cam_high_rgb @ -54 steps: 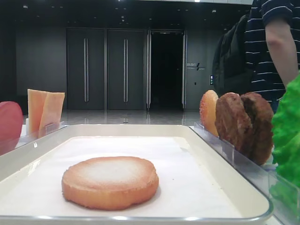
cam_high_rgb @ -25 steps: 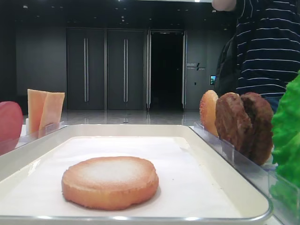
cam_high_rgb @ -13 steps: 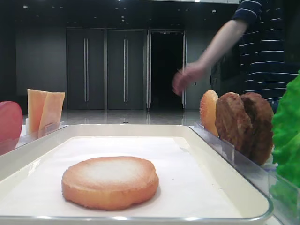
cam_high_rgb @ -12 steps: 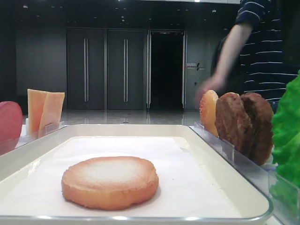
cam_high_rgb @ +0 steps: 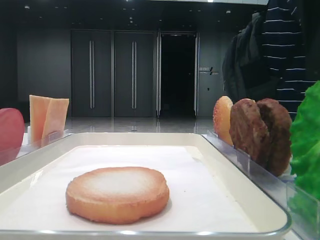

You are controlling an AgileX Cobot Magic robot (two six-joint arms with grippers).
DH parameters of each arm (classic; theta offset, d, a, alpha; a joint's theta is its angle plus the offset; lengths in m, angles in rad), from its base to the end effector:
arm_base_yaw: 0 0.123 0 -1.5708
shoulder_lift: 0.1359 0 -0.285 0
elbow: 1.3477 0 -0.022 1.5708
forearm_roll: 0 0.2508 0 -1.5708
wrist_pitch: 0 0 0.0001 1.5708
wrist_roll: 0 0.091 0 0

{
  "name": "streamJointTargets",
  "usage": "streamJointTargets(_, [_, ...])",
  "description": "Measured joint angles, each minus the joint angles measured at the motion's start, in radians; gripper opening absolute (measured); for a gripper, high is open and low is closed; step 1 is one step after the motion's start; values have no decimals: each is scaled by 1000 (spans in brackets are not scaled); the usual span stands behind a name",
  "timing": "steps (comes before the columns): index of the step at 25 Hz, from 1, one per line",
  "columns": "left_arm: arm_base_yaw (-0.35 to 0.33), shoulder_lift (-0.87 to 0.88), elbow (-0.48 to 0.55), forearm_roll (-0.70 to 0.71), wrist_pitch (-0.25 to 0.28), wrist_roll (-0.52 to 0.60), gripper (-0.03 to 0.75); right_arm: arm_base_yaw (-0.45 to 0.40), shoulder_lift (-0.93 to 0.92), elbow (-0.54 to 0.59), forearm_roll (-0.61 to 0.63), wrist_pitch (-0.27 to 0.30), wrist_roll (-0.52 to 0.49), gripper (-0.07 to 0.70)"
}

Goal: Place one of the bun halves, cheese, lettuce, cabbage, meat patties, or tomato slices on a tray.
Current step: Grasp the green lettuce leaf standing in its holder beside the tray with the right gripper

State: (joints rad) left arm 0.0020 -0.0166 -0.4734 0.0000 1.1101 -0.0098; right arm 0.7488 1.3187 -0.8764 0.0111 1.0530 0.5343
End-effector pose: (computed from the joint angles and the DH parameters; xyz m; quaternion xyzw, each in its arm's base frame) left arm -0.0065 0.0000 0.2659 -0.0051 0.8683 -0.0019 0.4960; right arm 0.1638 0.1534 0.2497 -0.1044 0.9912 0.0527 0.0621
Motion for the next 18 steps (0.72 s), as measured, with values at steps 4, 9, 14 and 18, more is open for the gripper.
streamJointTargets(4, [0,0,0,0,0,0,391,0,0,0,-3,0,0,286])
streamJointTargets(9, [0,0,0,0,0,0,391,0,0,0,-11,0,-1,125])
streamJointTargets(14, [0,0,0,0,0,0,391,0,0,0,-11,1,1,31])
streamJointTargets(18, [0,0,0,0,0,0,391,0,0,0,-11,3,1,31])
